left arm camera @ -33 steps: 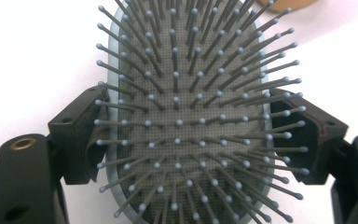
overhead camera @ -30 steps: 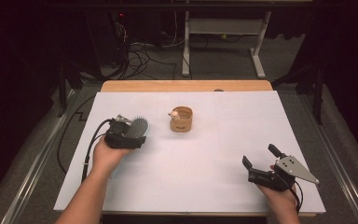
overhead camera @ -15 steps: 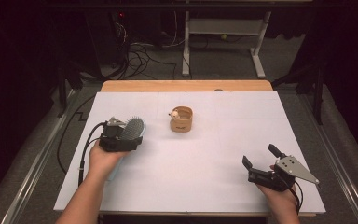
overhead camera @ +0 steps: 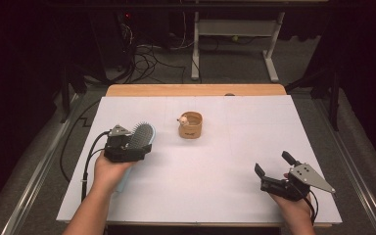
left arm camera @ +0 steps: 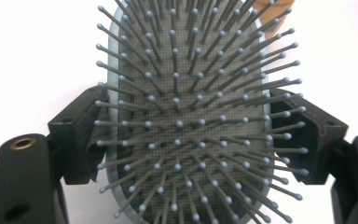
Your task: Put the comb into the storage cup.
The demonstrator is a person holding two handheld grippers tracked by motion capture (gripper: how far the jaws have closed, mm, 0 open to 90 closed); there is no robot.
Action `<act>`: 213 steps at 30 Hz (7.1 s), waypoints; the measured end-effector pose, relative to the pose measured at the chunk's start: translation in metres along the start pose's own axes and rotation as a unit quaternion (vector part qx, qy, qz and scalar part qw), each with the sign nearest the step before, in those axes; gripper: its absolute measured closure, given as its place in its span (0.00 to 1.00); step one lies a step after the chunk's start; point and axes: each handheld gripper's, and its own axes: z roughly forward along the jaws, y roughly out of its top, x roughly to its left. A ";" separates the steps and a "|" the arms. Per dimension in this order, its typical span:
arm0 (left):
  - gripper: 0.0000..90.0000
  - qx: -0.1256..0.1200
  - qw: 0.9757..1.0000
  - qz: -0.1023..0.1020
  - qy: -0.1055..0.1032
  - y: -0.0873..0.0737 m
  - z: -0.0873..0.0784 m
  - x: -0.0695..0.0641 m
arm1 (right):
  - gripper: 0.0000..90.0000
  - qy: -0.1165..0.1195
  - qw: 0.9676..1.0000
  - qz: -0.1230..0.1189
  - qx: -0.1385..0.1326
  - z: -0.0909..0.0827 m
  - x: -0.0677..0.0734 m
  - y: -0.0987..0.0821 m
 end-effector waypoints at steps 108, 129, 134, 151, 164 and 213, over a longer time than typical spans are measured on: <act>0.23 -0.198 0.967 0.116 -0.108 0.004 -0.008 -0.092 | 0.01 0.006 1.000 -0.010 0.001 0.001 0.006 0.001; 0.23 -0.198 0.961 0.144 -0.127 0.011 0.009 -0.111 | 0.00 0.016 1.000 -0.015 0.005 0.008 0.012 0.002; 0.23 -0.197 0.962 0.144 -0.126 0.010 0.011 -0.111 | 0.00 0.024 1.000 -0.015 0.001 0.017 0.018 0.012; 0.23 -0.203 0.961 0.144 -0.119 0.008 0.008 -0.107 | 0.00 0.044 0.999 -0.032 0.003 0.058 0.035 0.044; 0.23 -0.204 0.961 0.149 -0.117 0.005 0.005 -0.109 | 0.00 0.053 0.998 -0.039 0.012 0.077 0.048 0.046; 0.23 -0.188 0.959 0.184 -0.106 -0.010 0.015 -0.134 | 0.04 0.154 0.988 0.001 -0.007 0.048 0.079 0.061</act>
